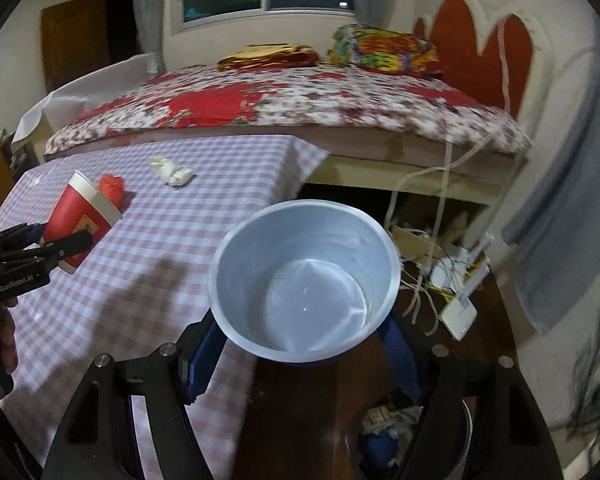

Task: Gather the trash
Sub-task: 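Carry the red cup and blue bowl over the black bin and release both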

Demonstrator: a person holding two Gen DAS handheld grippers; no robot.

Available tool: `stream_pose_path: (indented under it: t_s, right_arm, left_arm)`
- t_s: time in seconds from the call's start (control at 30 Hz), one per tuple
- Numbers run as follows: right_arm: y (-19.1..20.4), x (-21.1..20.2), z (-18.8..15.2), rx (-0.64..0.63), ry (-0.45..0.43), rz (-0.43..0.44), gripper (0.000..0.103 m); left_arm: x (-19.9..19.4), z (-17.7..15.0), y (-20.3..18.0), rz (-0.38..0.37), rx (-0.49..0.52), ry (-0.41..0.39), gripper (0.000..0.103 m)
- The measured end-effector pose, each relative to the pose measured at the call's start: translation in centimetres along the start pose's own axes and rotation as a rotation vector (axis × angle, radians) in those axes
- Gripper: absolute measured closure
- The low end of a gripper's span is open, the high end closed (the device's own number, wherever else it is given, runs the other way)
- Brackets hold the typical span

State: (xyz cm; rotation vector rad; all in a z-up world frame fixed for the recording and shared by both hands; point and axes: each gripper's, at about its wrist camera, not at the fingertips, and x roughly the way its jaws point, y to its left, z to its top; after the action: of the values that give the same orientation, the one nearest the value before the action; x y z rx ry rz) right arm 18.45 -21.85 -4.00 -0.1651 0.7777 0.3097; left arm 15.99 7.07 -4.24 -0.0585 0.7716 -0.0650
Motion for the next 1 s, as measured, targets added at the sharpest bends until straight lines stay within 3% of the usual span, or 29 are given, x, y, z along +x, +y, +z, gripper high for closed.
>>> stream_pose_path:
  t_s: [0.5, 1.0]
  right_arm:
    - [-8.7, -4.5, -6.4, 0.162, 0.016, -0.107, 0.029]
    - [-14.2, -5.9, -13.7, 0.276, 0.093, -0.186, 0.029]
  left_arm:
    - [-0.7, 0.6, -10.9, -0.146, 0.143, -0.018, 0.045]
    - [0.8, -2.0, -21.5, -0.308, 0.294, 0.069, 0.045]
